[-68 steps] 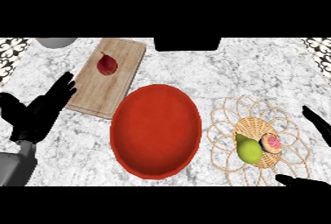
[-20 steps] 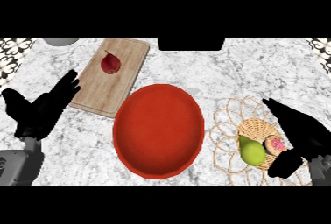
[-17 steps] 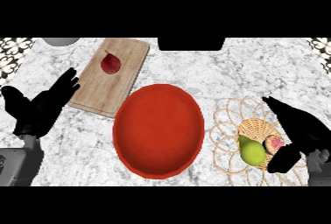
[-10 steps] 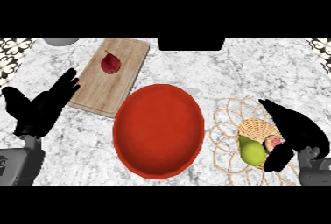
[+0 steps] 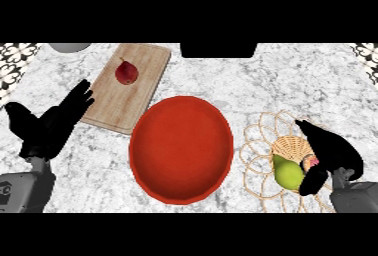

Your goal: Pick the cupcake from the placemat and place it in the bowl

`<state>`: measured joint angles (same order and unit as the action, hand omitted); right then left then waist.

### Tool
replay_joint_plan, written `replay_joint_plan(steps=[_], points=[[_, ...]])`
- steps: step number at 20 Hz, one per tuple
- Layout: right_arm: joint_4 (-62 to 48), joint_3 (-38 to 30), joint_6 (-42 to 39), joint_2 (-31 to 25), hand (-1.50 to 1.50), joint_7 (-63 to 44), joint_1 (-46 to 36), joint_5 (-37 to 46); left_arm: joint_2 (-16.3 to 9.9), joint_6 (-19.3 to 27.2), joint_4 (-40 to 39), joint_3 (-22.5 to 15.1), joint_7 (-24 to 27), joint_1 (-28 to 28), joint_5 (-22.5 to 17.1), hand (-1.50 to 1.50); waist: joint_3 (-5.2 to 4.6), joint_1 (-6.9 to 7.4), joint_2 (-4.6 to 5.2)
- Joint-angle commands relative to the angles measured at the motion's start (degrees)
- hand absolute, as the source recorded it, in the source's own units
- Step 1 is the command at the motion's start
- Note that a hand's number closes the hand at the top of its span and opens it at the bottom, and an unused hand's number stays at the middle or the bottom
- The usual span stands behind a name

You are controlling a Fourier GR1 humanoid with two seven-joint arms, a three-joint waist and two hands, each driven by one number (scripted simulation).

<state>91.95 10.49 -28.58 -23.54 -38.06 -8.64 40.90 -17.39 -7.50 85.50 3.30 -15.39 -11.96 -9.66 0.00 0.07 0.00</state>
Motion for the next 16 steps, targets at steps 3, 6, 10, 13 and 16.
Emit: replay_joint_plan(steps=[3,6,10,13,16], points=[[-8.5,0.8,3.5,4.3,-1.50,3.0,-2.1,5.3,-0.1,-1.3,-1.4,2.1,-1.8,-3.2,0.2,0.00,0.01,0.01,0.03],[-12.2,-3.0,5.1,2.1,-1.50,9.7,-1.3,5.1,0.5,-1.8,2.5,2.0,-2.9,1.1,0.5,0.00,0.01,0.11,0.01],[-15.2,-4.5,4.2,2.8,-1.50,11.2,-3.4,6.3,2.8,-0.7,0.1,1.0,-1.3,-0.6,3.3,0.00,0.01,0.08,0.03],[-11.6,-3.7,3.9,2.3,1.50,12.6,-1.2,7.2,1.1,-3.8,5.7,2.5,-1.9,4.4,1.0,0.00,0.01,0.20,-0.05],[-12.5,-2.0,8.6,4.7,1.50,13.6,-1.4,10.4,1.7,-2.5,2.5,3.2,-2.7,-0.6,1.4,0.00,0.01,0.05,0.00]])
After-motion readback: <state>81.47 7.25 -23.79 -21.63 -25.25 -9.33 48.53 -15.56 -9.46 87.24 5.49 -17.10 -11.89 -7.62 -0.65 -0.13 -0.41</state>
